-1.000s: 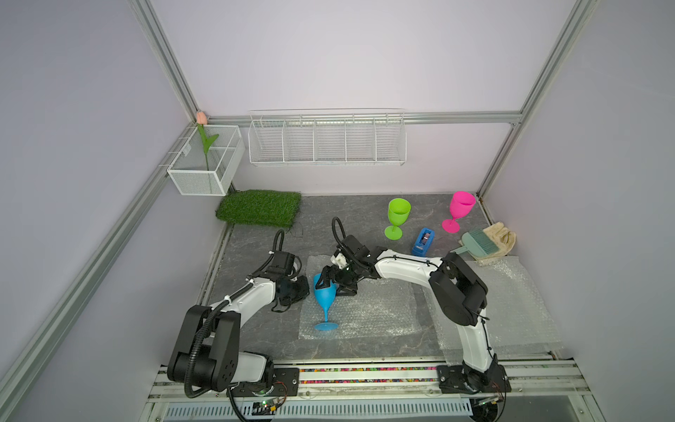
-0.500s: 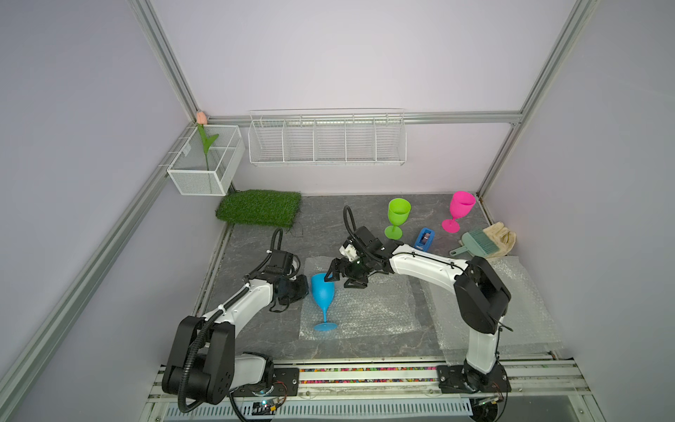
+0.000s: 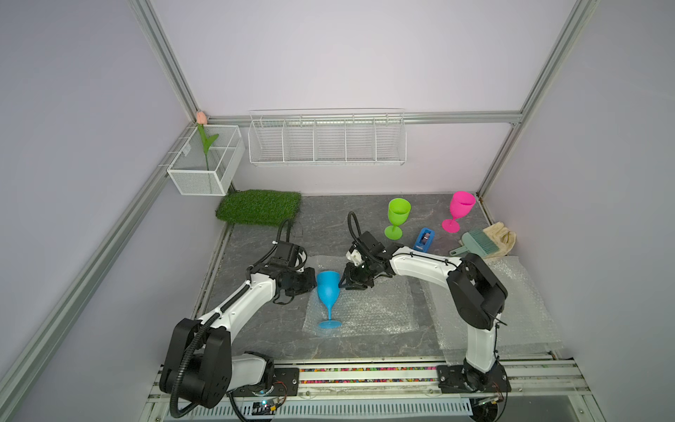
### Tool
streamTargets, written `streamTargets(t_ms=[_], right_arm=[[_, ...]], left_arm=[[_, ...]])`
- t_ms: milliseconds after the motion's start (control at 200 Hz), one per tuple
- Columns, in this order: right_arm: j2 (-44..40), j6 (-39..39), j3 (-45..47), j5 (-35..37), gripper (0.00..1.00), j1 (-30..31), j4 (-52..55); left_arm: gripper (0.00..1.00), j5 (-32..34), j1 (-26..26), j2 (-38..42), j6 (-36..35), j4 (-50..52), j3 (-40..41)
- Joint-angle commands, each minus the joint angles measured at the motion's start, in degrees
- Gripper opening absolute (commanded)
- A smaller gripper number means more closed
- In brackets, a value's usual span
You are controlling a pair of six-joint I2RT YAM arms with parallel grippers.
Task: Wrap wine glasses in bubble wrap
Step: Wrap the wine glass in bubble wrap.
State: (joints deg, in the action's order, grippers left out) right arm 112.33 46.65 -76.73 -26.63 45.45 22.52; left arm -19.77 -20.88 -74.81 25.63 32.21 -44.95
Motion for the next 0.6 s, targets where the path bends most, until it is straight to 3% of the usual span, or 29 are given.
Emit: streamTargets(t_ms=[0, 600], right_arm=[[1.6, -0.3, 1.2, -0.7, 0.32, -0.4, -1.6], [-0.5, -0.2, 8.3, -0.1, 0.27, -3.7, -5.3]], left_arm=[[0.0, -0.7, -2.6, -0.9, 0.0, 1.0, -3.4], [0.0, 0.4, -13.6, -13.2, 4.1, -3.8, -11.4]])
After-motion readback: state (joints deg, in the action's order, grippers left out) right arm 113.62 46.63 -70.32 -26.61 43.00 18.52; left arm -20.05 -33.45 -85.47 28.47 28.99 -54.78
